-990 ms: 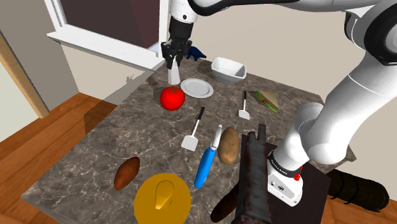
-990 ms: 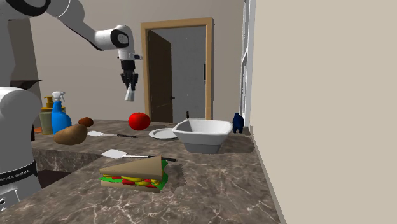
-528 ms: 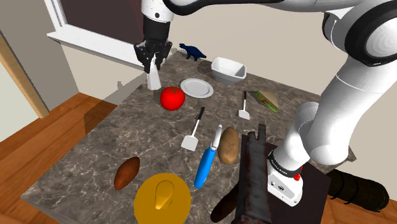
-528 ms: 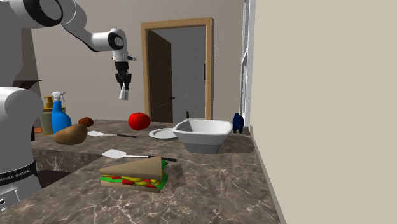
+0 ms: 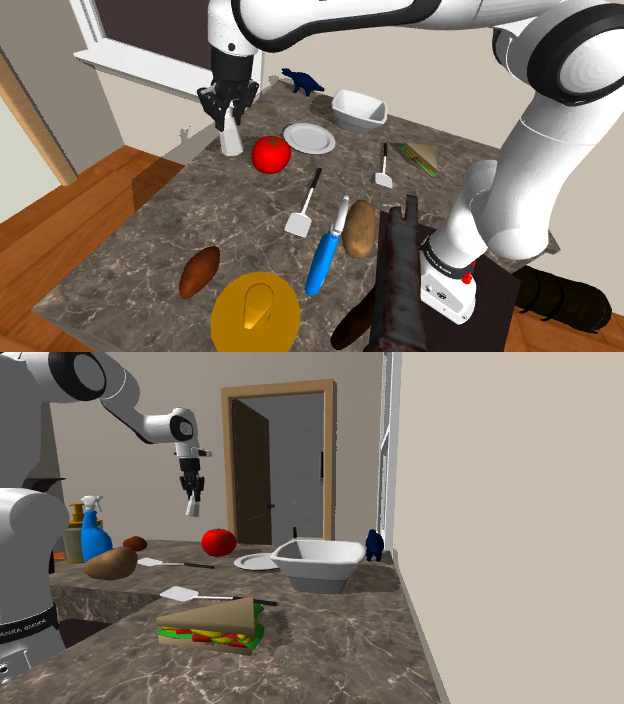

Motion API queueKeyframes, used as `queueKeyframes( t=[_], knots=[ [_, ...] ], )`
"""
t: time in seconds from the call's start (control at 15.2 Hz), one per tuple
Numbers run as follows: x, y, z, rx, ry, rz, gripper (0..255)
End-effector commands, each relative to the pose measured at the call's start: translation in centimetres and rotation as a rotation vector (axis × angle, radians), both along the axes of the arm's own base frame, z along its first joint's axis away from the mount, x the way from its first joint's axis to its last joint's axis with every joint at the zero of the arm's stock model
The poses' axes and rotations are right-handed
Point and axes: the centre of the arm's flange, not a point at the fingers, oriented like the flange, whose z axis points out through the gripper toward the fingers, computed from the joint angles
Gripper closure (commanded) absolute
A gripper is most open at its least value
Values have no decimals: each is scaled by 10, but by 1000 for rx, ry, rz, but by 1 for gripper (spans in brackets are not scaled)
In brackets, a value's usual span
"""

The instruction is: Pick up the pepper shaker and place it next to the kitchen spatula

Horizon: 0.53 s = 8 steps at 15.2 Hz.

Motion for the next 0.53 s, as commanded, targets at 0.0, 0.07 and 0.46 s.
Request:
queueKeyframes(
  t=[0.0, 0.07, 0.46],
  knots=[
    [0, 1, -10, 0, -1, 0, 255],
    [0, 1, -15, 0, -1, 0, 255],
    [0, 1, -47, 0, -1, 0, 255]
  ],
)
